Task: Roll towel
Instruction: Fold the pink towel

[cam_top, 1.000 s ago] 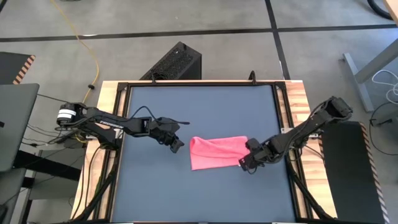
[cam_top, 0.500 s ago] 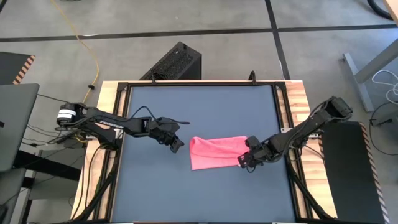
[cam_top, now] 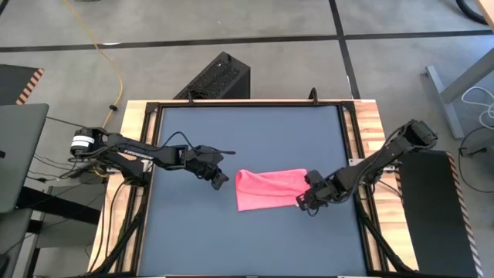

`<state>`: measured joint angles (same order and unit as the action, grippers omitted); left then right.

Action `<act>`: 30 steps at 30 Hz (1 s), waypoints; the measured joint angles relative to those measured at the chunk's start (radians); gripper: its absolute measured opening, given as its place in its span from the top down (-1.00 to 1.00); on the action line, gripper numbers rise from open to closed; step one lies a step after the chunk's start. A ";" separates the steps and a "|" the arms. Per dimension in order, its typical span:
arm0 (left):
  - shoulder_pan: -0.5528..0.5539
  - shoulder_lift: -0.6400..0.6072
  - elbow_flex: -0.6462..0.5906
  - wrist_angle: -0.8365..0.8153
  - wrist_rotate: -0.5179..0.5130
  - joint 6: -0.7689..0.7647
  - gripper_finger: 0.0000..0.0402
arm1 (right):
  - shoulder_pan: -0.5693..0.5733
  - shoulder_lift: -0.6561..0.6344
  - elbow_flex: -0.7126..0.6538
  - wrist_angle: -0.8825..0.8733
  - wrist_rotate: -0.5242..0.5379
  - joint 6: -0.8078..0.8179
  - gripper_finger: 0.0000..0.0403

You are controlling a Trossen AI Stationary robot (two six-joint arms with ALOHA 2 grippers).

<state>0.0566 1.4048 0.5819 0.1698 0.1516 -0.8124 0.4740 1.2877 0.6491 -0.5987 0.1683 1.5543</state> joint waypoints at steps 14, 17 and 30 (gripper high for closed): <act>-0.008 0.004 0.000 0.075 0.023 0.049 0.65 | -0.026 0.001 0.000 -0.147 0.023 -0.029 -0.12; -0.018 0.027 0.000 0.076 -0.003 0.082 0.52 | -0.025 0.001 0.000 -0.208 0.053 -0.029 -0.18; -0.204 0.221 0.206 -0.068 -0.108 0.644 0.44 | -0.031 0.001 0.000 -0.286 0.120 -0.016 -0.19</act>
<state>-0.1474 1.6253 0.7877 0.1013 0.0433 -0.1683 0.4432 1.2884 0.6493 -0.8845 0.2883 1.5385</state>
